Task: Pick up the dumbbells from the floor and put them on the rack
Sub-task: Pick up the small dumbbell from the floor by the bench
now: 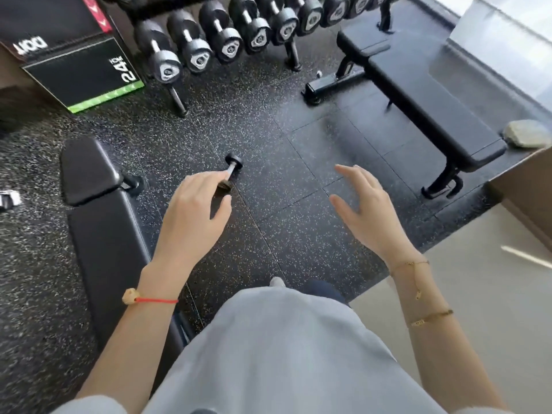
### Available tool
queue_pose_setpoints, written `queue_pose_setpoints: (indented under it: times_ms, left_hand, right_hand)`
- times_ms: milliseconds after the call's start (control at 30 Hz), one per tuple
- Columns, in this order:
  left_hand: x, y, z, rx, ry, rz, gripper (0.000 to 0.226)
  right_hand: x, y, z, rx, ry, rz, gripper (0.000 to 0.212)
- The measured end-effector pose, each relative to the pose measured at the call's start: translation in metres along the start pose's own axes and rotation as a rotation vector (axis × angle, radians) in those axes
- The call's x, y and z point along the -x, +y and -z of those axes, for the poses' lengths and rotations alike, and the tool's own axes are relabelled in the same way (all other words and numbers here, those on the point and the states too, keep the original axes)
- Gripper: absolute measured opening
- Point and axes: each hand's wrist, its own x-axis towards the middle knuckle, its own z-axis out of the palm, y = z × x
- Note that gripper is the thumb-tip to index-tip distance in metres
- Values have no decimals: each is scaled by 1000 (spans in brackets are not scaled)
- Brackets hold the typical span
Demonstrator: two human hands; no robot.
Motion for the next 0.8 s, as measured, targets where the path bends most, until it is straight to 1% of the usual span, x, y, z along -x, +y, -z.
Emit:
queue_pose_setpoints:
  times_ms: [167,333,500,600,800]
  left_hand:
    - [-61,-24,0,18,30,87,39]
    - [-124,-52,-10,12,24,199,40]
    - [-204,-80,-18,1,62,285,40]
    - [-258,-97,-21,-13,82,346,40]
    - [-344,-123,-20,-12,133,461,41]
  right_hand:
    - [-83,0,-15,-16,-67,29,50]
    - [-175,6,-36,-16,-154,77,50]
    - [-287,12,-52,-19,-203,151,49]
    - [-364,12,-58,-15,-260,210,48]
    - [-495,-1,-65,0,-323,312,48]
